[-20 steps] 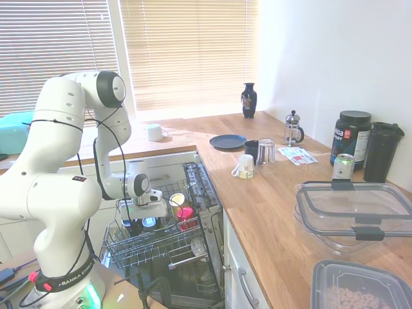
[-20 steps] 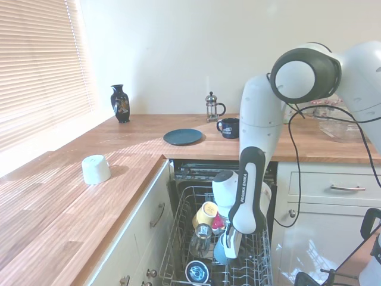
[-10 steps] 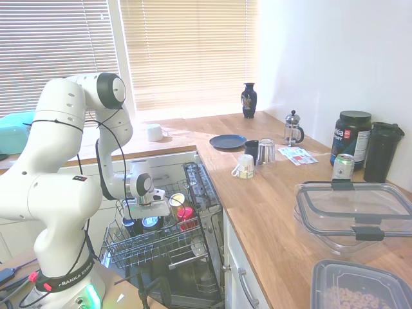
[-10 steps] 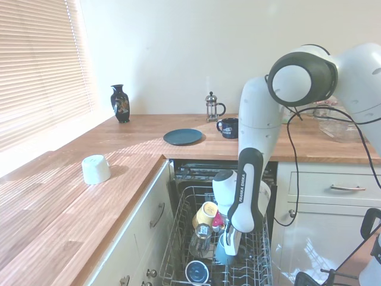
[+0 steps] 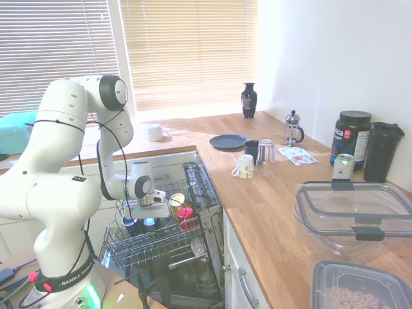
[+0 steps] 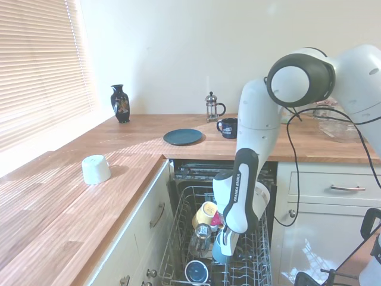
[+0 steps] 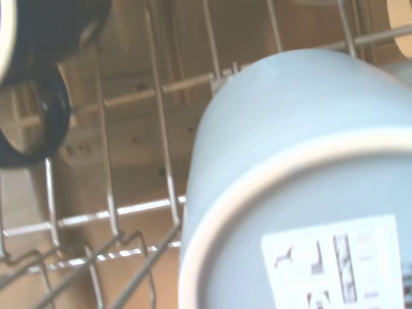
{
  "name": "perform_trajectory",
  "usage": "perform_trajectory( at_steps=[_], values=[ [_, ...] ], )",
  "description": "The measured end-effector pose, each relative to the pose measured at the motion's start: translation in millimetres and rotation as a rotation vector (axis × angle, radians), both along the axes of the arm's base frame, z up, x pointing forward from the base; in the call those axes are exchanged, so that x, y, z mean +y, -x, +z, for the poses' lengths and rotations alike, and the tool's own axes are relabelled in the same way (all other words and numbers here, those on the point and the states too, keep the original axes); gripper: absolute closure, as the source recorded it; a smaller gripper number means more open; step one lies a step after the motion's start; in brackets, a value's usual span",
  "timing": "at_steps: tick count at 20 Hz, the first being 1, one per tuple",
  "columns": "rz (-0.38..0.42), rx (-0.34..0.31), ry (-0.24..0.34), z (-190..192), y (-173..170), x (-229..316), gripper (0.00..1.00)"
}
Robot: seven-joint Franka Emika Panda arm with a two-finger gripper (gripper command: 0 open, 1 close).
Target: Move the gray mug from the dishwasher to the counter
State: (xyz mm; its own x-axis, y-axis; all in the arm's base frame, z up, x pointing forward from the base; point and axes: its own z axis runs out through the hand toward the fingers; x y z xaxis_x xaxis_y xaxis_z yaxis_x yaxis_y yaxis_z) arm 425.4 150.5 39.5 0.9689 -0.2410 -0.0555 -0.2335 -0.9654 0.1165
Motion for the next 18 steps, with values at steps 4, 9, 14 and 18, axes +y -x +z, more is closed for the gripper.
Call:
perform_trajectory(
  at_steps=[4, 9, 14, 18],
  values=[
    [-0.011, 0.009, -0.005, 1, -3, 4, 1.00],
    [-0.015, 0.011, -0.005, 1, -5, 2, 1.00],
    [-0.027, 0.015, -0.005, 11, -8, 4, 1.00],
    [-0.048, 0.001, -0.018, 50, -11, 13, 1.00]
  ],
)
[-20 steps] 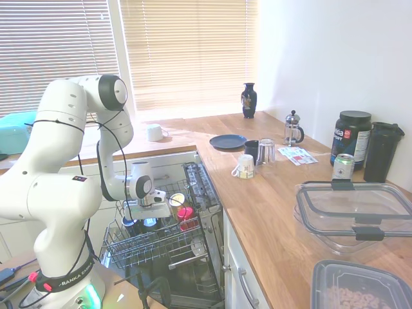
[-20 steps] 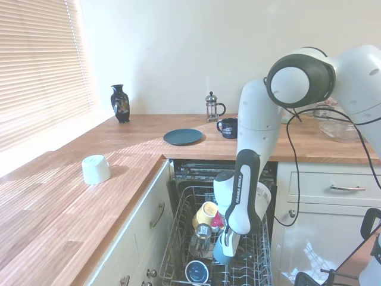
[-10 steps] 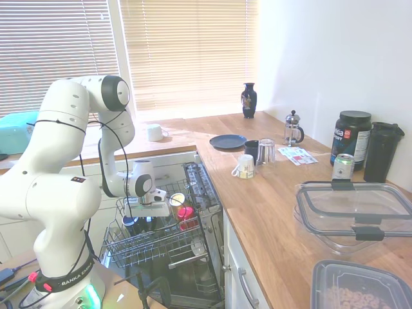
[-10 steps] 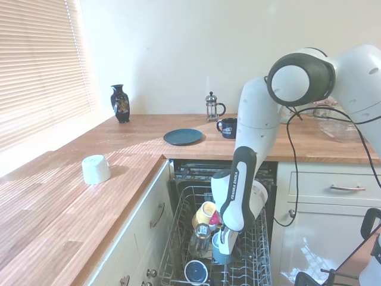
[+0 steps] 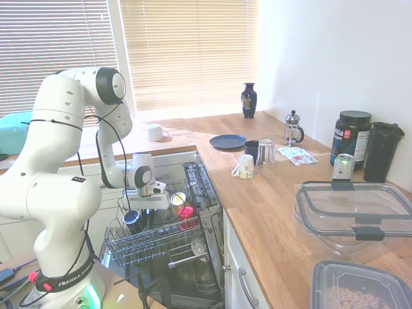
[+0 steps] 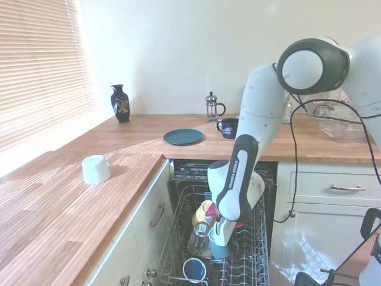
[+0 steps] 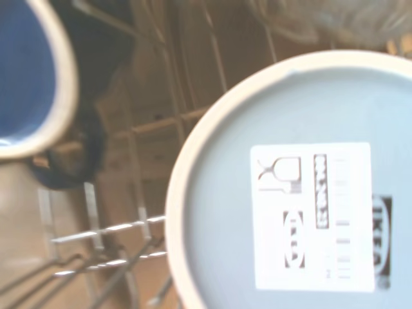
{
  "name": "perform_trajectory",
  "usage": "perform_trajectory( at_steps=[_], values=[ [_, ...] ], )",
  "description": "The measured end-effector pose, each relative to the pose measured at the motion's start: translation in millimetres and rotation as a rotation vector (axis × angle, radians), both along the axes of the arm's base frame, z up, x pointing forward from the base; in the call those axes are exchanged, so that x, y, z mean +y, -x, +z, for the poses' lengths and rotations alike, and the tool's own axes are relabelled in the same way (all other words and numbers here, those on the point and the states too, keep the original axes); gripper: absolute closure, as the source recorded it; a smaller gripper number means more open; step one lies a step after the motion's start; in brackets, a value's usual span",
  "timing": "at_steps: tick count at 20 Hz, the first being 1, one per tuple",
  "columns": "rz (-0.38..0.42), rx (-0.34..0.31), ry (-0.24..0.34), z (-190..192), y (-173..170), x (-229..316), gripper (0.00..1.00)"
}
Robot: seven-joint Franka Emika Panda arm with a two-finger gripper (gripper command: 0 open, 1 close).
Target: Move the gray mug from the dishwasher to the counter
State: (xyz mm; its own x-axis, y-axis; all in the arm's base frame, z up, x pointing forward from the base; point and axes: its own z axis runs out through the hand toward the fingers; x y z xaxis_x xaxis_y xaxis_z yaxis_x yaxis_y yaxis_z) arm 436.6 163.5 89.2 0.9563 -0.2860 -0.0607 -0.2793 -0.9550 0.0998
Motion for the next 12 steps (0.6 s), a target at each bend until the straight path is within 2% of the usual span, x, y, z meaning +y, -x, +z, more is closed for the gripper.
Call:
perform_trajectory(
  at_steps=[2, 6, 8, 12],
  values=[
    [-0.010, -0.024, -0.010, 32, 0, 9, 1.00],
    [-0.022, -0.151, -0.048, 118, -17, 31, 1.00],
    [-0.038, -0.193, -0.067, 158, -25, 36, 1.00],
    [-0.120, -0.266, -0.122, 230, -56, 29, 1.00]
  ],
)
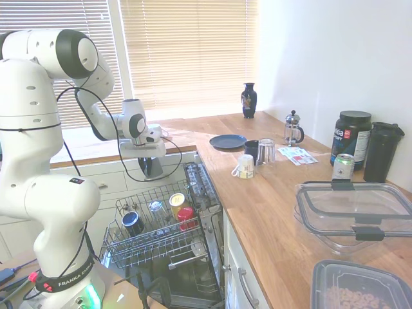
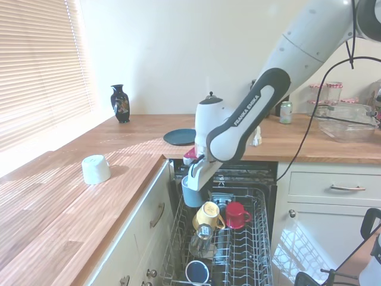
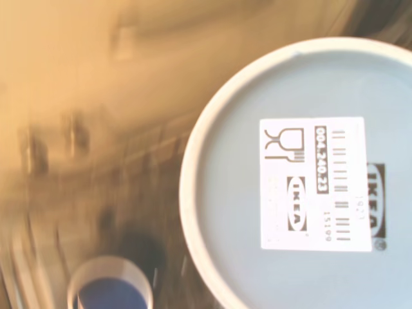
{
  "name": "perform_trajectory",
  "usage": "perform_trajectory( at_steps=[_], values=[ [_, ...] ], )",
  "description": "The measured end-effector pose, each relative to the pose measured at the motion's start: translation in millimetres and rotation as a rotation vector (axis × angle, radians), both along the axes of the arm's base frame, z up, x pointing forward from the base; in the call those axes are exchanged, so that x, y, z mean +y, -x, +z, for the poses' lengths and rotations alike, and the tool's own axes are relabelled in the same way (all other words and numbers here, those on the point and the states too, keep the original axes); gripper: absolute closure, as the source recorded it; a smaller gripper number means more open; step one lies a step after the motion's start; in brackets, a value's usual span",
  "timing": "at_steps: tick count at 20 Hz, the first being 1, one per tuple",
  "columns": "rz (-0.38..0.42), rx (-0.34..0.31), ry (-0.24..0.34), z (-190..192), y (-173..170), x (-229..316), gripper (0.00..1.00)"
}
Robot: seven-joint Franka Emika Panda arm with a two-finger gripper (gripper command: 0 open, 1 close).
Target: Move the gray mug from the dishwasher to the counter
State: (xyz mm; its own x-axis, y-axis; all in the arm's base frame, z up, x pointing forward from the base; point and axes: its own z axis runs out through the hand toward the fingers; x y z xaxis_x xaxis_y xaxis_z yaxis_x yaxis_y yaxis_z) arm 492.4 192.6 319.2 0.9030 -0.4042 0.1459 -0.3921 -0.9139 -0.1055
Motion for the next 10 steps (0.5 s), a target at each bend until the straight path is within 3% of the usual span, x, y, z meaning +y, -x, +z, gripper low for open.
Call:
perform_trajectory(
  at_steps=[5, 10],
  values=[
    [-0.158, -0.067, -0.054, 82, -59, -60, 1.00],
    [-0.278, -0.084, -0.066, 115, -91, -134, 1.00]
  ],
)
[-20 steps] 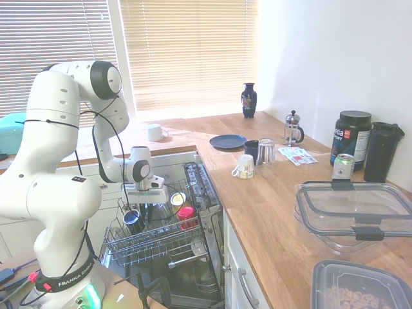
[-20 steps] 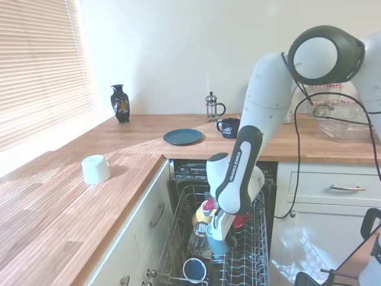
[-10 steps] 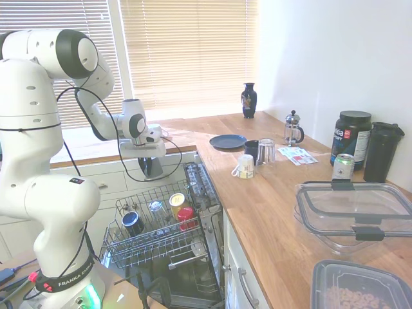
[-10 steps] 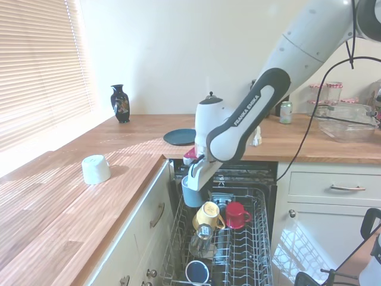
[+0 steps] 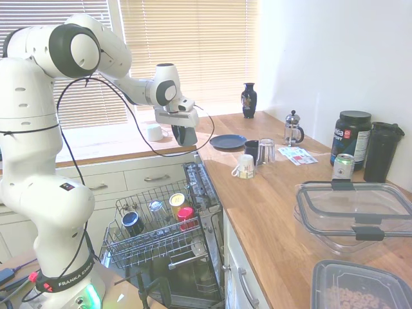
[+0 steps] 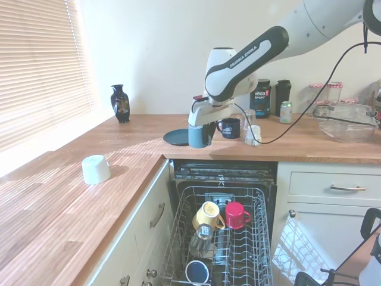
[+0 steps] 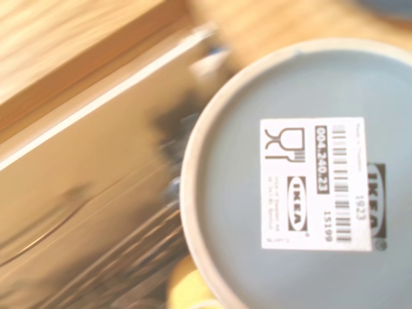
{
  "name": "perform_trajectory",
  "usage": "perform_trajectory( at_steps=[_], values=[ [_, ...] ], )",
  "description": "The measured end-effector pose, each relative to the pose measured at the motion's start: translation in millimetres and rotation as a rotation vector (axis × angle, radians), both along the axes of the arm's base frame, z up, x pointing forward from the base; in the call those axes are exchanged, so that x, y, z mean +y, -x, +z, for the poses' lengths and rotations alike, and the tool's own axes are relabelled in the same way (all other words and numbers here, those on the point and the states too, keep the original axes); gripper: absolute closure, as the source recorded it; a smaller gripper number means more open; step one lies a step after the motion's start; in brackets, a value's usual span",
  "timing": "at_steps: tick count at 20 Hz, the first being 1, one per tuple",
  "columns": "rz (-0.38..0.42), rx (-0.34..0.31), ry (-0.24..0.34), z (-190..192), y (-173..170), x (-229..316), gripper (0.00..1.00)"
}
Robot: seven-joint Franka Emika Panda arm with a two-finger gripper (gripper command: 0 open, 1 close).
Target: Move the gray mug from the dishwasher to the counter
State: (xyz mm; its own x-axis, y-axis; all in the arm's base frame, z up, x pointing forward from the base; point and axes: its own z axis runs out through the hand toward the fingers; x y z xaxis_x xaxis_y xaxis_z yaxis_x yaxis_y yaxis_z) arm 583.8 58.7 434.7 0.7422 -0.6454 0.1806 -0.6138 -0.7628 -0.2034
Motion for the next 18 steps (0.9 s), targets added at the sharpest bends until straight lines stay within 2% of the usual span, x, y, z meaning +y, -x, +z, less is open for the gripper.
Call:
perform_trajectory(
  at_steps=[3, 8, 15, 18],
  values=[
    [-0.052, 0.005, -0.001, 0, -15, -39, 1.00],
    [-0.109, 0.046, 0.007, -28, -30, -88, 1.00],
    [-0.139, 0.113, 0.015, -73, -33, -110, 1.00],
    [-0.154, 0.119, 0.011, -80, -34, -117, 1.00]
  ],
)
